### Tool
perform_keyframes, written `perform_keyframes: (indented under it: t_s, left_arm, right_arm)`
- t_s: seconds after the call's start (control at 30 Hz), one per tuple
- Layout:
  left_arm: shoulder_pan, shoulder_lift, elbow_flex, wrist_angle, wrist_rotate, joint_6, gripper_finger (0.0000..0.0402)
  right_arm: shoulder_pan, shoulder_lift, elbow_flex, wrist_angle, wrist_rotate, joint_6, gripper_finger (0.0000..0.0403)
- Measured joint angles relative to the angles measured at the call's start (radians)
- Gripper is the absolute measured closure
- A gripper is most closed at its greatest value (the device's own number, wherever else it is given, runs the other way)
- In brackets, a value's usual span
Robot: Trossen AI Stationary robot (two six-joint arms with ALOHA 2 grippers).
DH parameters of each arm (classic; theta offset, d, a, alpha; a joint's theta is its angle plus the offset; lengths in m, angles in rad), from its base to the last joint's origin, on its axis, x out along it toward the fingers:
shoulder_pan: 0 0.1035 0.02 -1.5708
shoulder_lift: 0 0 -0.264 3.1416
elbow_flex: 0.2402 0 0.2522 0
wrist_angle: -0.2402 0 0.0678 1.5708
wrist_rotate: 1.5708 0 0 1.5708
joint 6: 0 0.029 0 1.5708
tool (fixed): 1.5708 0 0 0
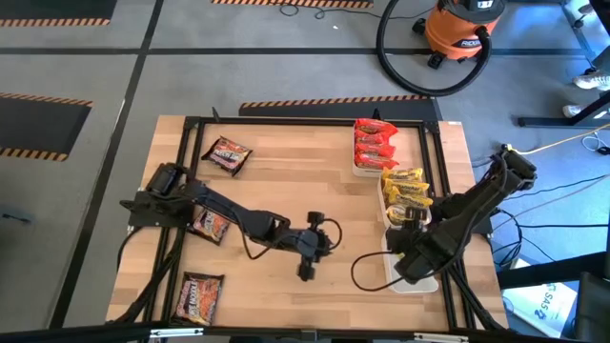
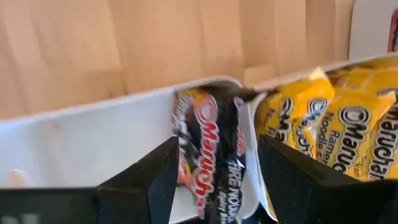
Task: Sort Maruchan noodles
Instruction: Put the black noodle pack into the bottom white bin
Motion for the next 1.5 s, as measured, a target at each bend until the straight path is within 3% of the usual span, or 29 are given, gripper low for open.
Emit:
perform_keyframes:
  t_s: [0.2, 0.4, 0.67, 0.8, 0.9, 1.1, 1.2, 1.5]
  left_arm:
    - [-0.064, -0.122, -0.066, -0.112, -0.024, -0.101, 0.0297]
    - [-0.161, -0.359, -0.297, -0.161, -0.038, -0.326, 0.0297]
    - [-0.286, -0.636, -0.554, -0.188, -0.004, -0.708, 0.0297]
    - [-0.304, -0.698, -0.598, -0.301, -0.038, -0.898, 0.0296]
    - [-0.295, -0.710, -0.598, -0.486, -0.050, -1.038, 0.0286]
    - [-0.238, -0.717, -0.599, -0.847, 0.013, -1.297, 0.0251]
    - [-0.202, -0.716, -0.600, -0.951, 0.025, -1.389, 0.0239]
    - [-0.058, -0.708, -0.635, -1.000, 0.076, -1.461, 0.0239]
  right_arm:
    - [0.000, 0.000, 0.031, 0.179, 0.125, 0.017, 0.0205]
    - [-0.015, 0.011, 0.030, 0.421, 0.343, -0.066, 0.0205]
    - [-0.077, 0.051, 0.029, 0.704, 0.478, -0.271, 0.0205]
    - [-0.140, 0.084, 0.030, 0.787, 0.421, -0.298, 0.0195]
    - [-0.181, 0.123, 0.028, 0.834, 0.371, -0.326, 0.0164]
    - [-0.231, 0.206, 0.028, 0.860, 0.324, -0.341, 0.0098]
    - [-0.238, 0.246, 0.028, 0.870, 0.328, -0.351, 0.0081]
    - [-0.237, 0.324, 0.028, 0.920, 0.330, -0.353, 0.0082]
